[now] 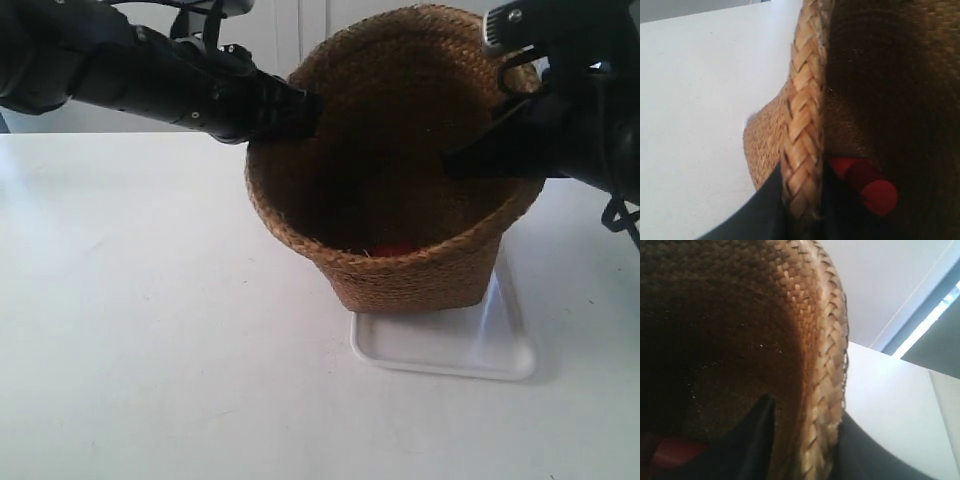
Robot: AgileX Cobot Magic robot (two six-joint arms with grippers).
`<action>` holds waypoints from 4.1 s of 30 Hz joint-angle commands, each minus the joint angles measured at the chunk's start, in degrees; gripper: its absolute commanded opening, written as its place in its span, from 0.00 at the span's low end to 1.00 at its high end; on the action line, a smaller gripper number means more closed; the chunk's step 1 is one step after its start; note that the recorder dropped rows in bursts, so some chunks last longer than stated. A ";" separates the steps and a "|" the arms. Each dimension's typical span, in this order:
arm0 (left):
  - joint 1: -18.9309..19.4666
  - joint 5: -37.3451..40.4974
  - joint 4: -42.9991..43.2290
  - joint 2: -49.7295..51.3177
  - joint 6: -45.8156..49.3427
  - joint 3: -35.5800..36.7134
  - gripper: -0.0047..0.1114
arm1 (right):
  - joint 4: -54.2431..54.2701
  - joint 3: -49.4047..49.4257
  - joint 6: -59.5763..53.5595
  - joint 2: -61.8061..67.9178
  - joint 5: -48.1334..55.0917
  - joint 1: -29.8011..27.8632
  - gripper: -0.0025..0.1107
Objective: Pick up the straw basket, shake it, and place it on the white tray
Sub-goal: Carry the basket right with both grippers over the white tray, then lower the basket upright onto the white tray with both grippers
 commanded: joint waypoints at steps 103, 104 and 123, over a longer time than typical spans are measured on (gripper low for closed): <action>-5.66 2.90 12.92 1.35 -13.32 -6.74 0.04 | -103.01 10.75 109.21 -0.72 29.52 -14.22 0.02; -5.66 1.80 12.92 1.35 -13.32 -6.74 0.04 | -102.85 10.76 110.27 -0.72 29.78 -14.22 0.02; -5.50 -0.33 9.62 1.35 -15.04 -7.74 0.04 | -102.15 5.58 112.70 -1.05 40.09 -14.22 0.02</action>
